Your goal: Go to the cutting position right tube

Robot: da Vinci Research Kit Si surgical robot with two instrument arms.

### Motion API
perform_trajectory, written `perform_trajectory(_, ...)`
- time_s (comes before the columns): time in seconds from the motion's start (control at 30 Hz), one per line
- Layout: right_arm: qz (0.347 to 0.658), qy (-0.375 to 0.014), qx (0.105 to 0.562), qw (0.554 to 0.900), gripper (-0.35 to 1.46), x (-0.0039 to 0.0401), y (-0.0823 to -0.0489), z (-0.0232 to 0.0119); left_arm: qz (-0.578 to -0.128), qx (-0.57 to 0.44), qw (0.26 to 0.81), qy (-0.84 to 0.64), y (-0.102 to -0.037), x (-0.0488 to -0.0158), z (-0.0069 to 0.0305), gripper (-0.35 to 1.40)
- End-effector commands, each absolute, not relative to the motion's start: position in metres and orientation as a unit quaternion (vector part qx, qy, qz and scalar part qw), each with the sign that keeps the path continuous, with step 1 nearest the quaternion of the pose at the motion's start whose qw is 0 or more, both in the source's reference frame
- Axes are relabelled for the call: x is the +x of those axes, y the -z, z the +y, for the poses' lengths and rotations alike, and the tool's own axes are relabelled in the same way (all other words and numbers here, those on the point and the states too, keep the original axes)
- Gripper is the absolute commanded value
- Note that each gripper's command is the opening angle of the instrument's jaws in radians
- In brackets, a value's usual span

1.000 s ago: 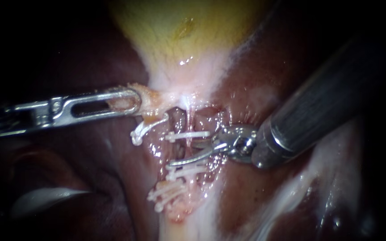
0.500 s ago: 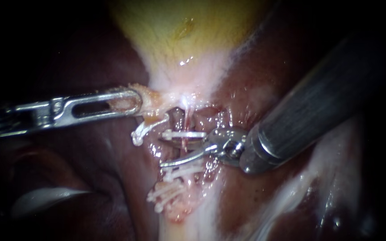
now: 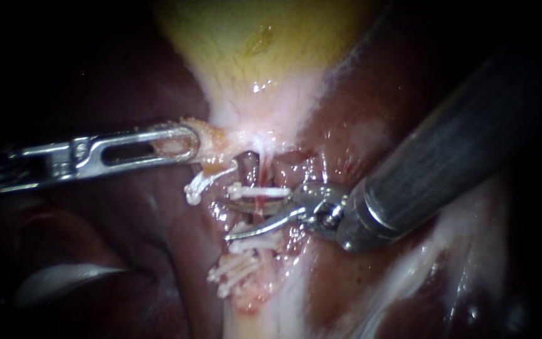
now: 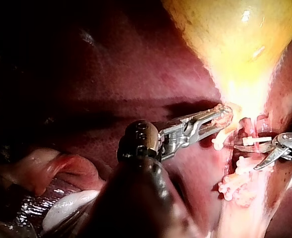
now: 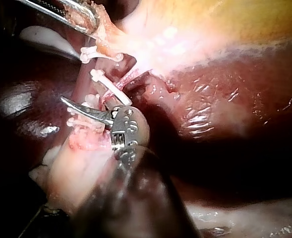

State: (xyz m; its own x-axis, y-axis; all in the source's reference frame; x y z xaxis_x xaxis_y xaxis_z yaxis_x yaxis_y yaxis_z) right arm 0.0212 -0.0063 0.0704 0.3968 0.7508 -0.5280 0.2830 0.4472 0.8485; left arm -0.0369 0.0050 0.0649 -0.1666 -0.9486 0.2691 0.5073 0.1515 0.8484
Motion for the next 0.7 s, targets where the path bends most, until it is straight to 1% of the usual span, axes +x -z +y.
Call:
perform_trajectory(0.03, 0.522, -0.174, 0.497, 0.671, 1.43, 0.0212, -0.0703, -0.0063, -0.464, 0.238, 0.6, 0.606, -0.0649, -0.0369, 0.005, -0.35)
perform_trajectory(0.7, 0.528, -0.172, 0.499, 0.665, 1.43, 0.0216, -0.0703, -0.0063, -0.464, 0.237, 0.6, 0.606, -0.065, -0.037, 0.0049, -0.35)
